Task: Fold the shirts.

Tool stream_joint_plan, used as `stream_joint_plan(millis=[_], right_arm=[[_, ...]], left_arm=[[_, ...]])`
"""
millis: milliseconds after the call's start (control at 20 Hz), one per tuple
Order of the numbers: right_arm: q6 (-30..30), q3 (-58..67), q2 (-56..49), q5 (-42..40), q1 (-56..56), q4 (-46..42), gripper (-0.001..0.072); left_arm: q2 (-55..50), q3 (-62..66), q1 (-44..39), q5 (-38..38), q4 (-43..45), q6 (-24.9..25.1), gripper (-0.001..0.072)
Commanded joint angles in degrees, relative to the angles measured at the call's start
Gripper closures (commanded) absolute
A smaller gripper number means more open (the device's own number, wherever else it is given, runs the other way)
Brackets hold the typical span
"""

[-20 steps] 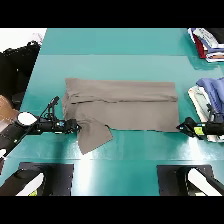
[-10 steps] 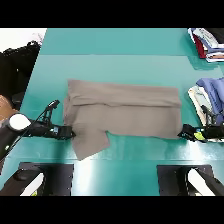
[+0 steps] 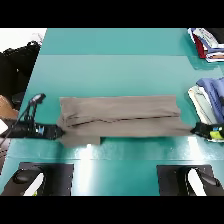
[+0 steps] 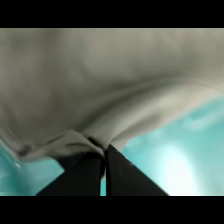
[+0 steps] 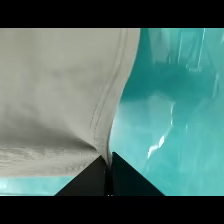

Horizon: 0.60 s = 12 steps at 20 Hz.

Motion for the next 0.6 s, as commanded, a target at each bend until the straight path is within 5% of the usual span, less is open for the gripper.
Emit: stream_joint_plan(millis=[0,450,550], right_arm=[[-0.2,8.9,-8.6,-3.0,0.9,2.8,0.0699],[0.8,29.5,-41.3,-7.6,12.1,3.6,0.0692],[0.8,33.0,-45.2,-7.0,11.2,7.5,0.0421]], left_arm=[[-9.4,7.3,0.0,10.5,4.4,1.3,0.0683],[-35.7,18.8,0.0,25.3,3.6,2.5,0.0677],[-36.0,19.1,0.0,26.3,3.6,1.7,0.0118]])
